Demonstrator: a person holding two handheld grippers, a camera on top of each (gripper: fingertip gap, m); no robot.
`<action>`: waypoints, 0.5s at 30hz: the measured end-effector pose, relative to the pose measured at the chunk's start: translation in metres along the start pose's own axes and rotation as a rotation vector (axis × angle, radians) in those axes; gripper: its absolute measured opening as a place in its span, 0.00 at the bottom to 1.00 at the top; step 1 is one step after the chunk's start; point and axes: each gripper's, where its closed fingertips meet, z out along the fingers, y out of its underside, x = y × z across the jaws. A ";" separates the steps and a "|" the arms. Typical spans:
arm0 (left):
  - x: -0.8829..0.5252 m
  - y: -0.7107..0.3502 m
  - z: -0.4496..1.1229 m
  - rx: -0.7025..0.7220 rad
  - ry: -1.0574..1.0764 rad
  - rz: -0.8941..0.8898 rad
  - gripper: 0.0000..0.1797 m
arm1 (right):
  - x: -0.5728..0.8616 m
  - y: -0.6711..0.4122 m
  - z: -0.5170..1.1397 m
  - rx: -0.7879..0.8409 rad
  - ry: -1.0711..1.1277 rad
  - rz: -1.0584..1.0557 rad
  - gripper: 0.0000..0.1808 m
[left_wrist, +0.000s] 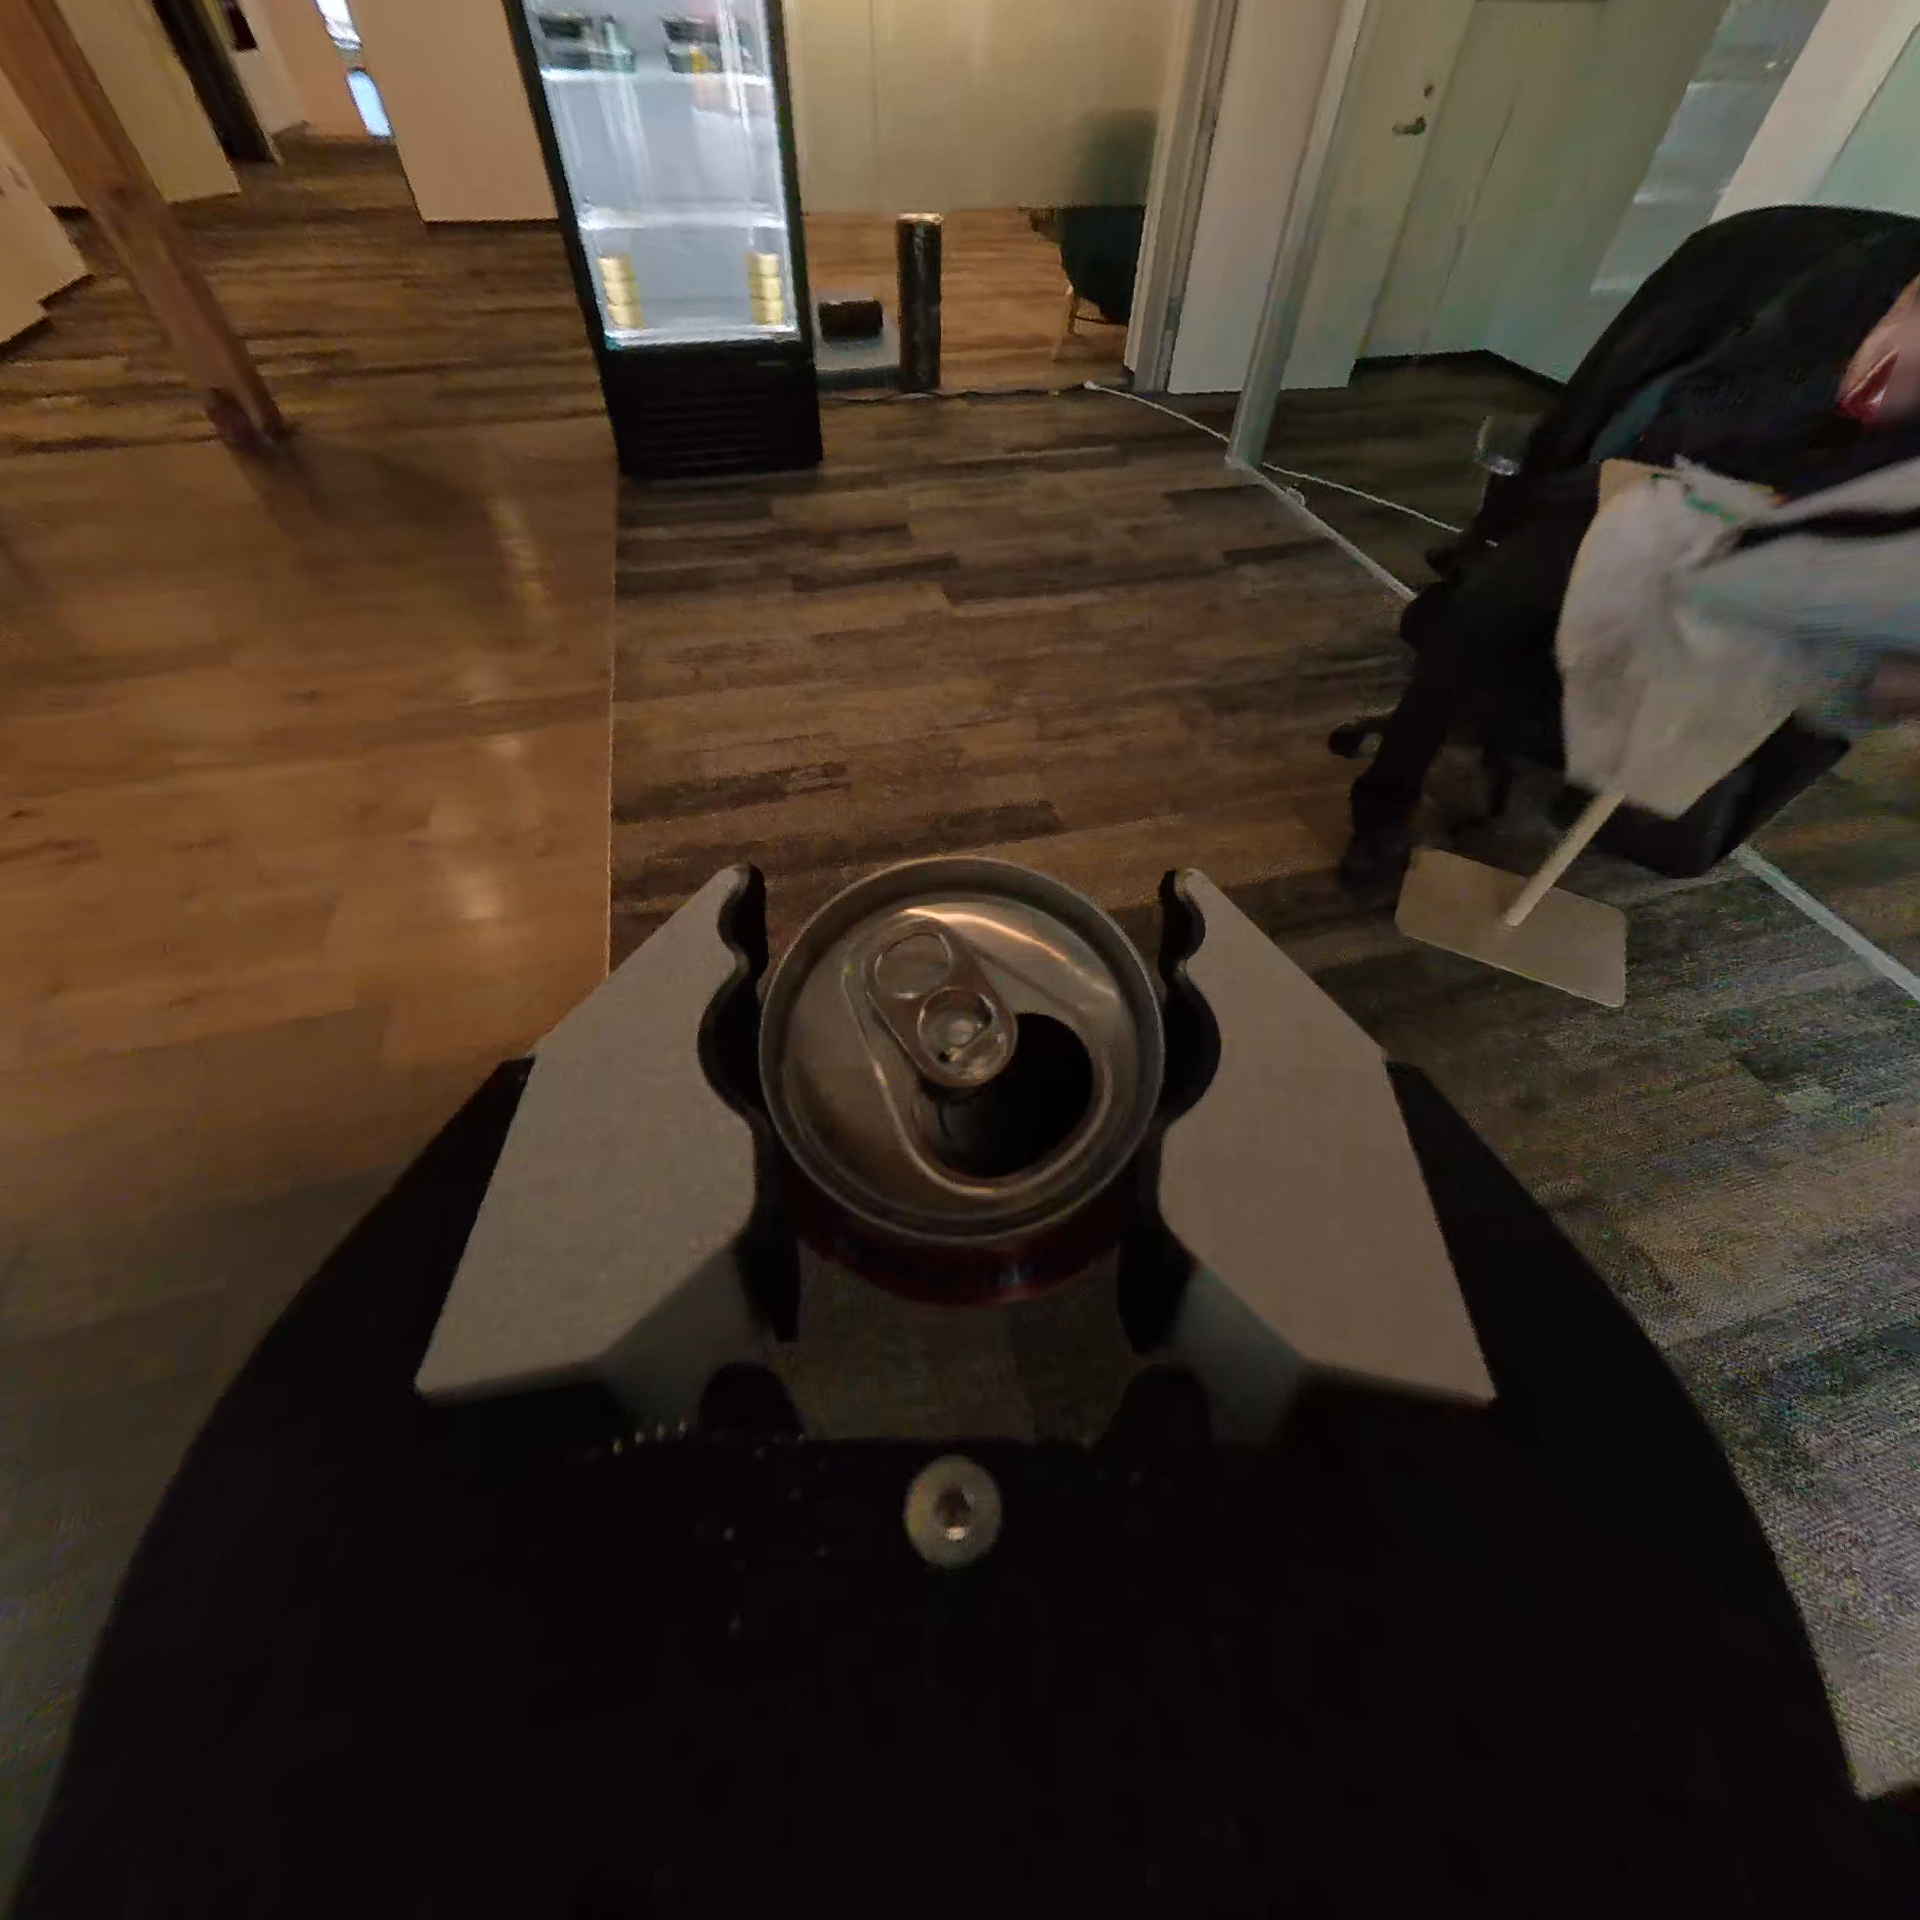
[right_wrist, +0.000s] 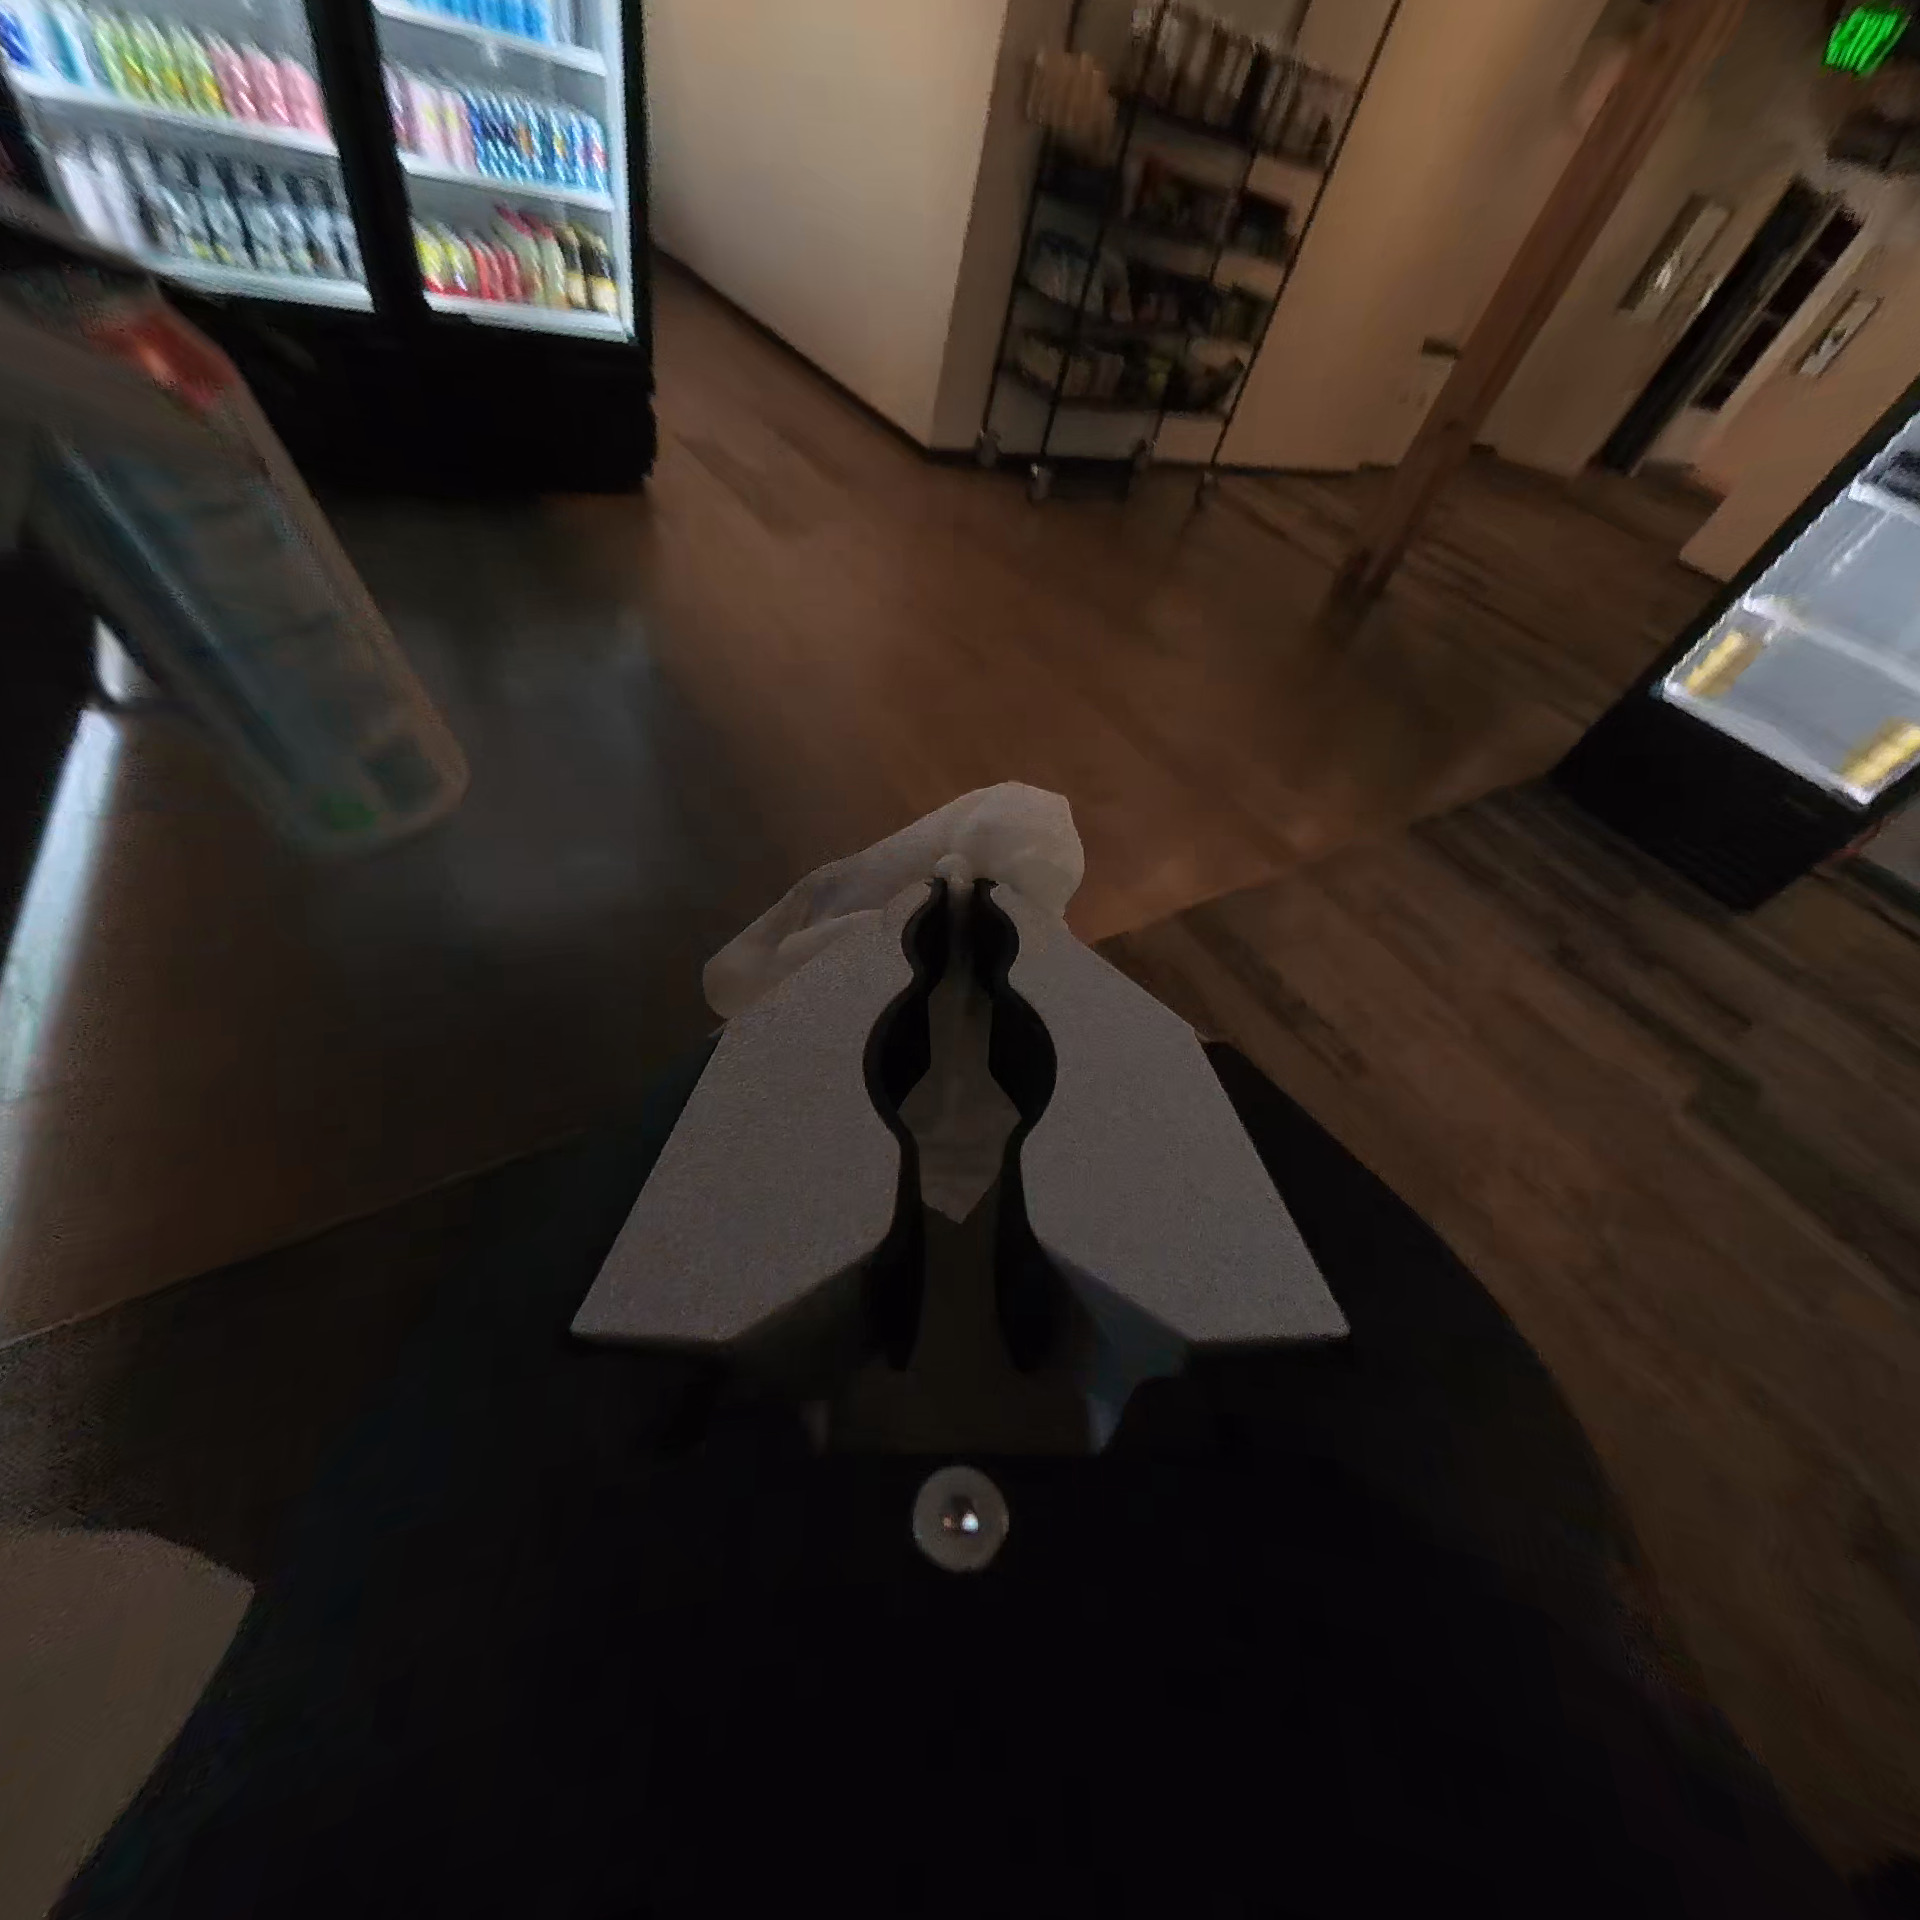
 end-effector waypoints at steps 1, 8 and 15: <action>-0.015 -0.015 0.034 -0.007 0.022 -0.006 0.41 | 0.023 0.011 0.026 -0.033 0.000 0.007 0.02; -0.129 -0.057 0.275 -0.066 0.116 -0.008 0.41 | 0.192 0.110 0.192 -0.146 0.110 0.176 0.01; -0.332 -0.081 0.523 -0.149 -0.033 -0.101 0.41 | 0.404 0.110 0.482 -0.062 0.097 0.320 0.01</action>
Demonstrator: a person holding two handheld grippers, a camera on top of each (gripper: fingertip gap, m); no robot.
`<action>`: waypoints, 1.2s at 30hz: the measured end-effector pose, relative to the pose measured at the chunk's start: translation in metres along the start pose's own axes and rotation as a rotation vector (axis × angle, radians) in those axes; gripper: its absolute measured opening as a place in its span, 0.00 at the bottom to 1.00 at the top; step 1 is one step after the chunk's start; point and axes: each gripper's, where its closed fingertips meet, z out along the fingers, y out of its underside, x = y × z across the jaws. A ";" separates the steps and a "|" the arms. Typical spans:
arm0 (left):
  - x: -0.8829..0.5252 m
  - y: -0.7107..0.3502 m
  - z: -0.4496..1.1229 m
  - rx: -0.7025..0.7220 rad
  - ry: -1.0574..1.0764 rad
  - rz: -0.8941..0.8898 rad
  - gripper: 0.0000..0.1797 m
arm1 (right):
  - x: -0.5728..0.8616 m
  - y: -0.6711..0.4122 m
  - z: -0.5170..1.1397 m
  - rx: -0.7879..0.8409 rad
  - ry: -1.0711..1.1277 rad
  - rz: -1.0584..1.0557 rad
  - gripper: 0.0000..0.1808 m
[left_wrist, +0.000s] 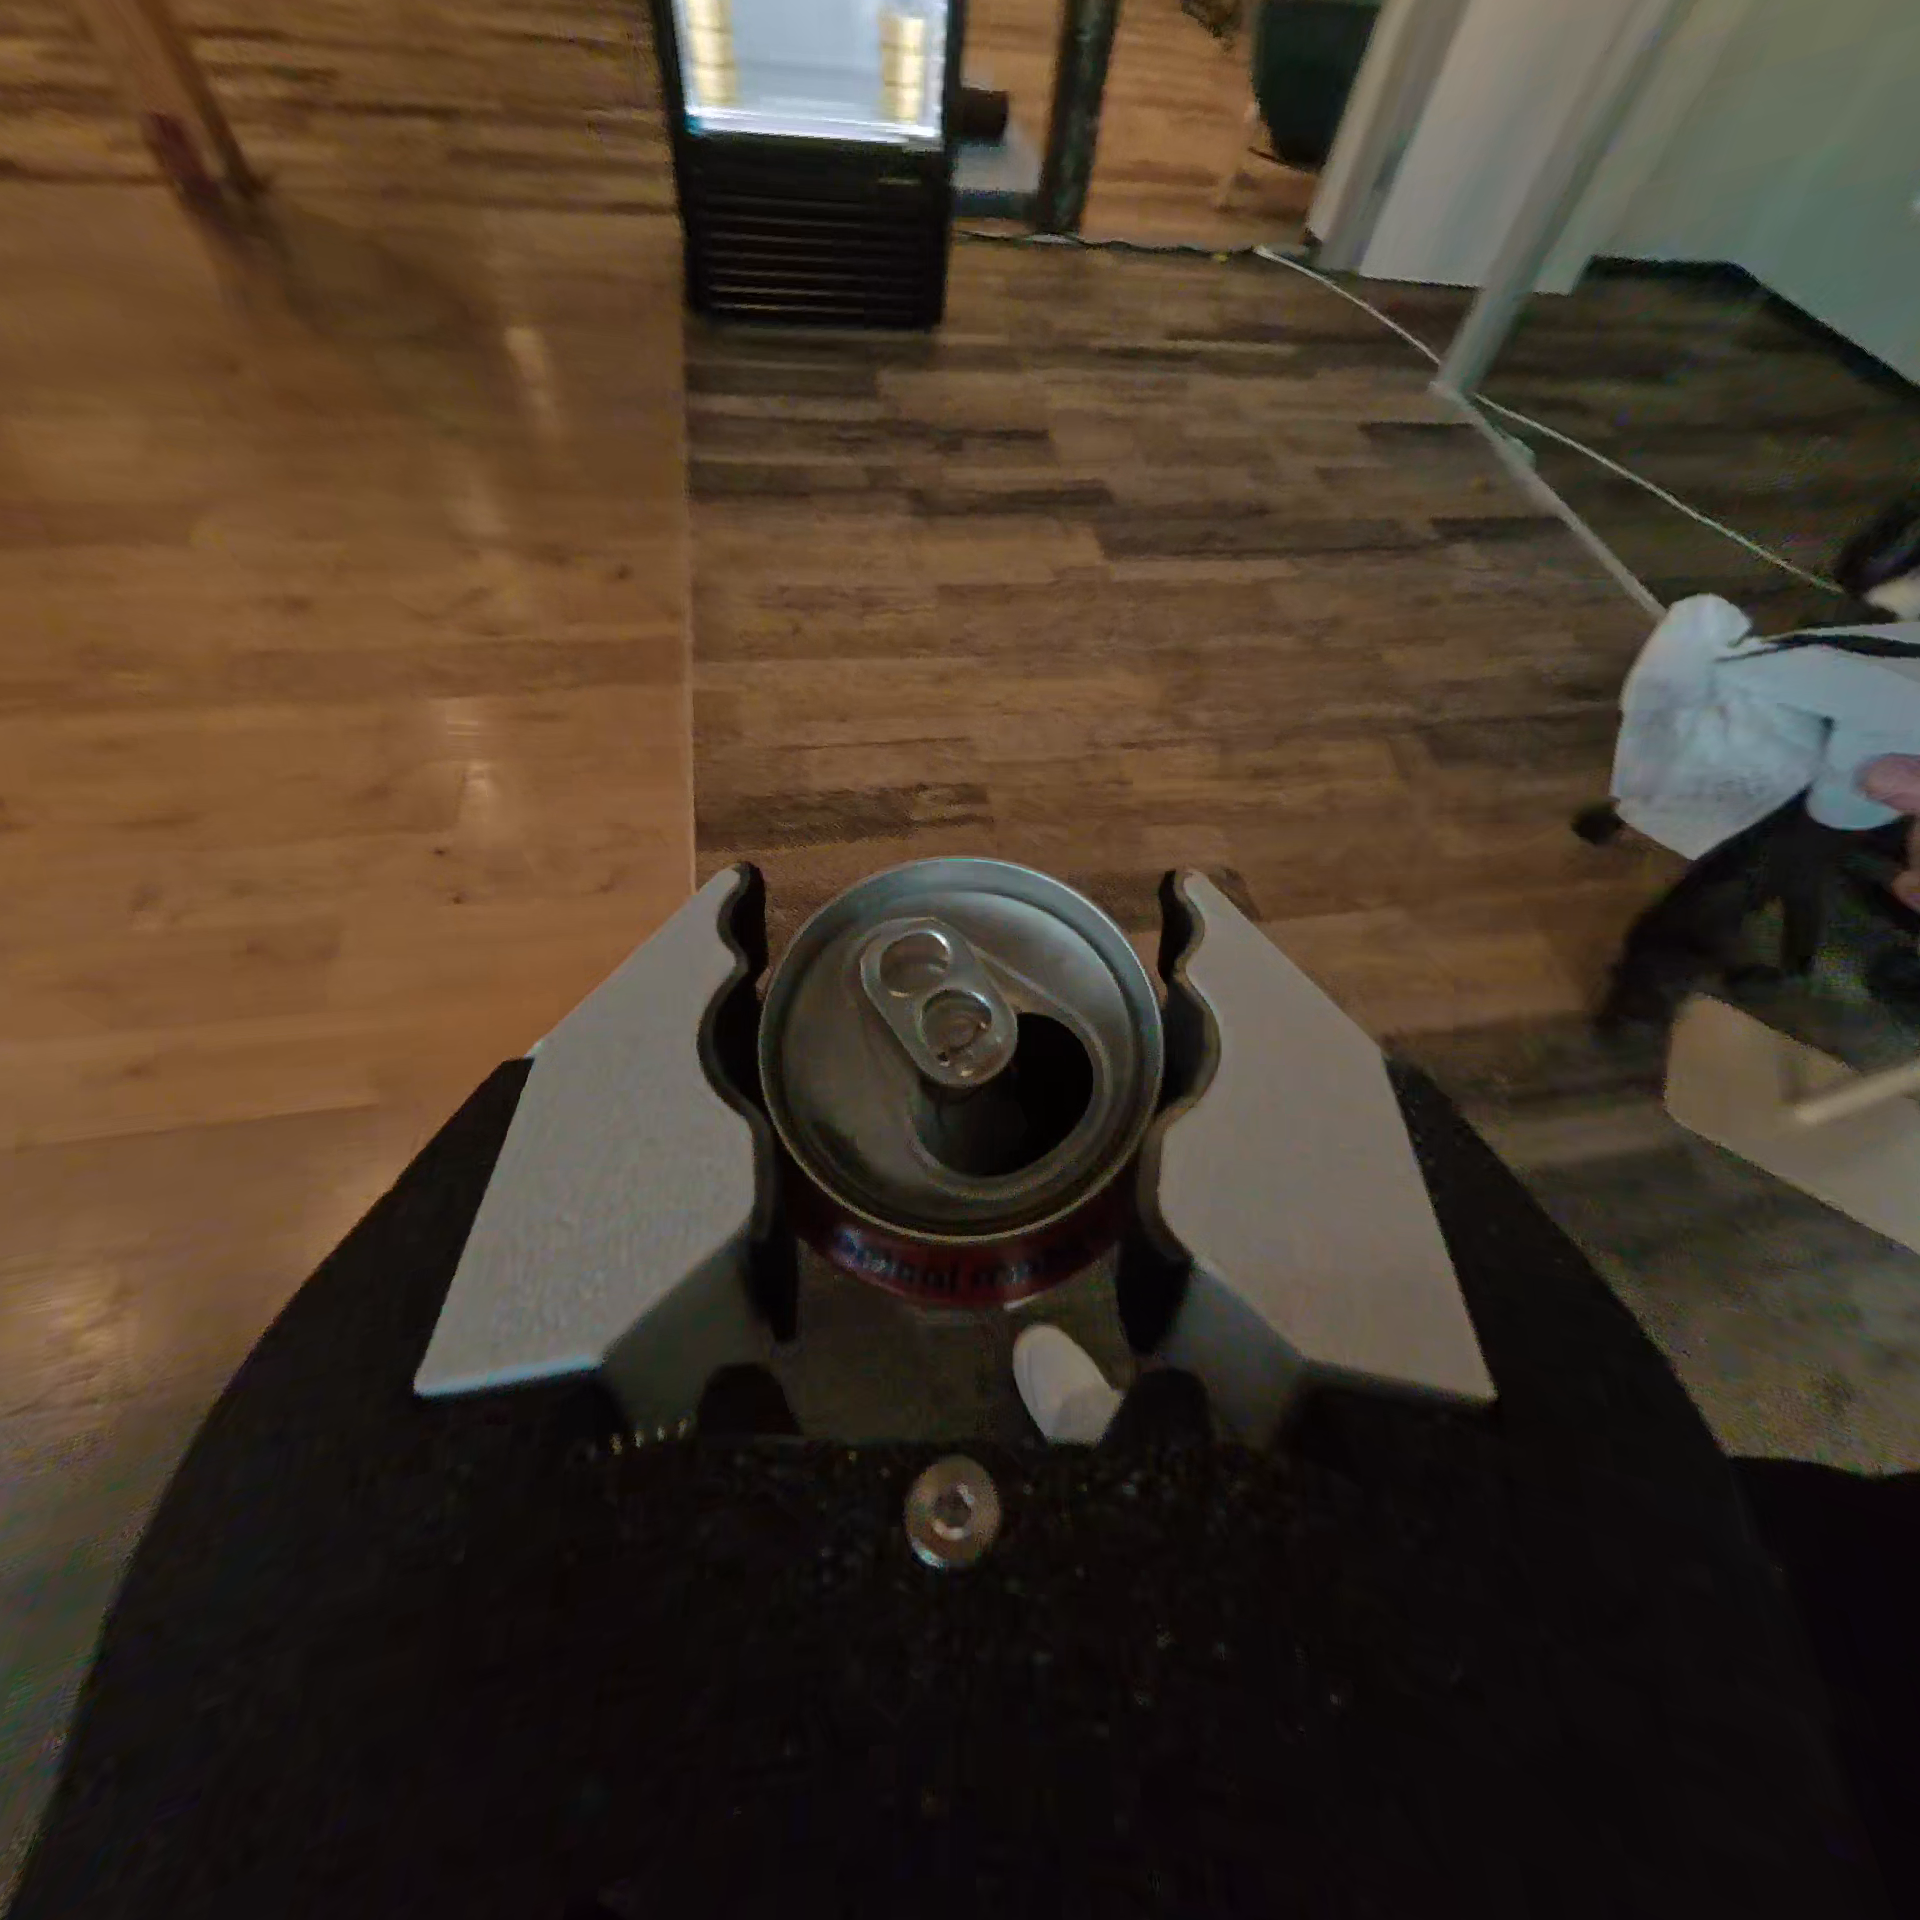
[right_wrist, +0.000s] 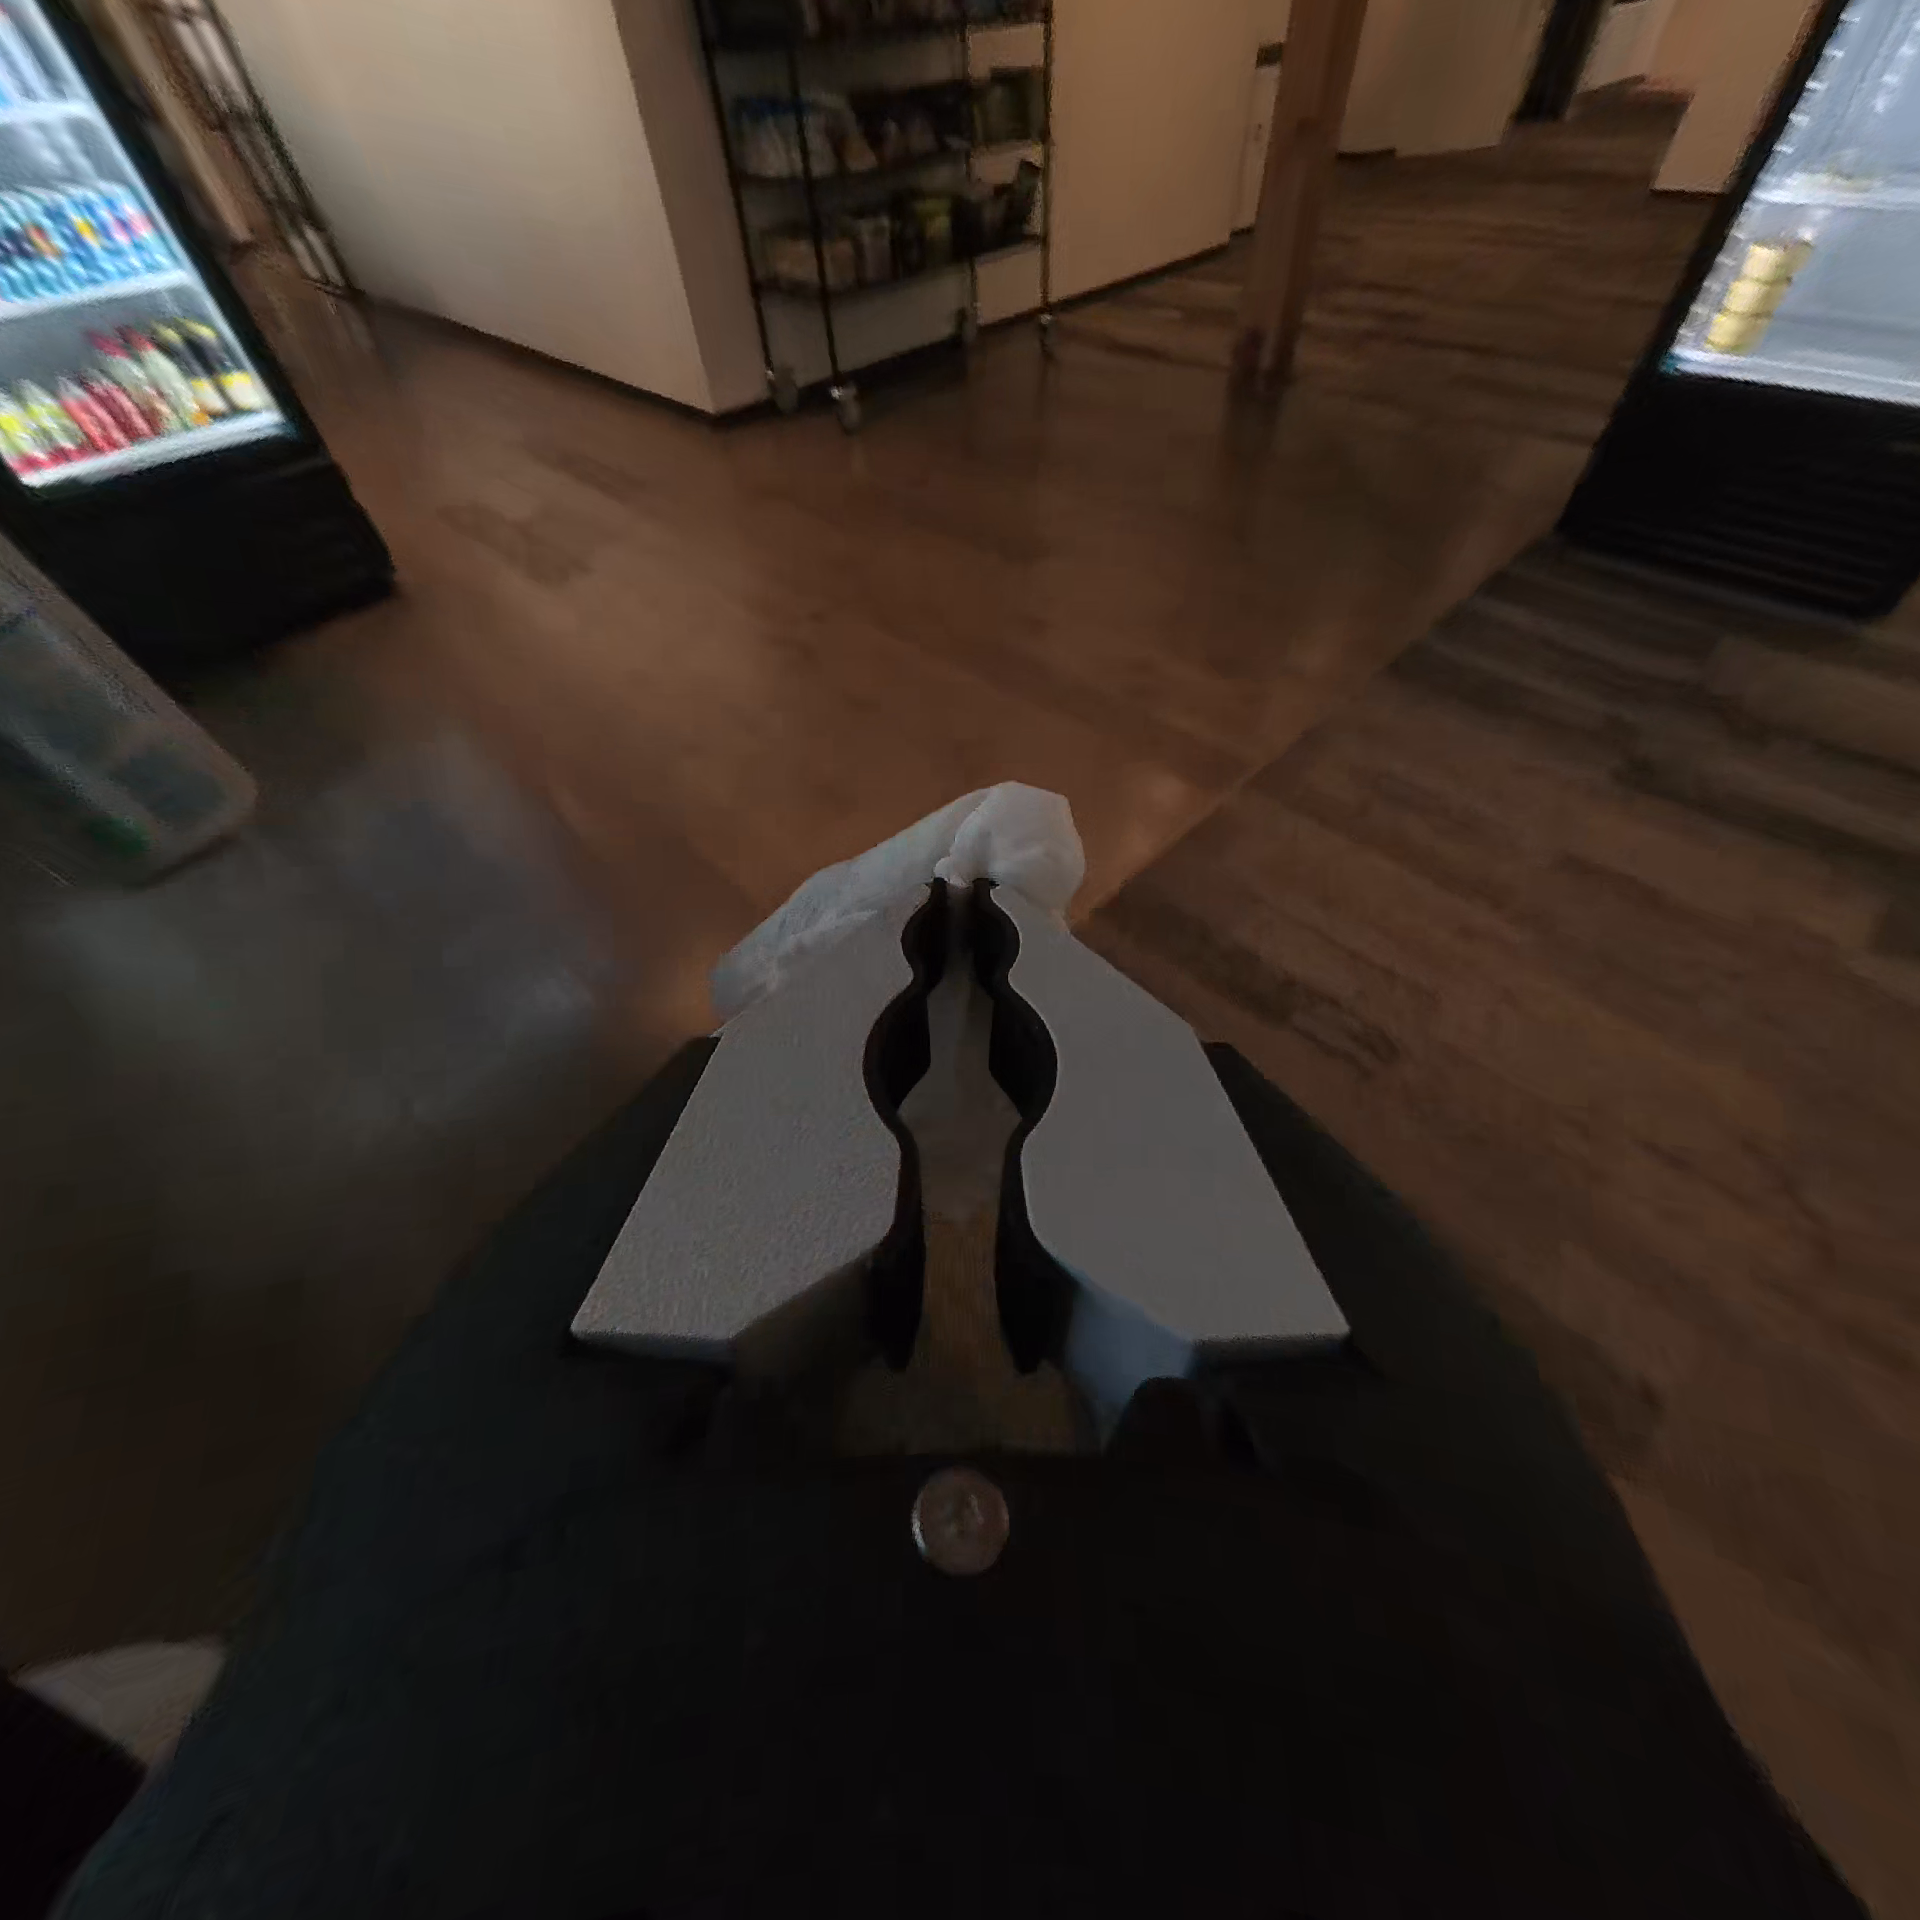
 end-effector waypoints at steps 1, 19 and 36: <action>-0.025 -0.021 0.026 0.002 -0.014 -0.018 0.41 | 0.012 -0.027 0.050 0.009 -0.040 -0.004 0.01; -0.493 -0.405 0.577 0.168 -0.055 0.036 0.41 | 0.299 -0.356 0.770 0.036 -0.067 -0.210 0.01; -0.837 -0.760 1.177 0.118 0.061 0.100 0.41 | 0.604 -0.516 1.424 0.023 -0.123 -0.100 0.01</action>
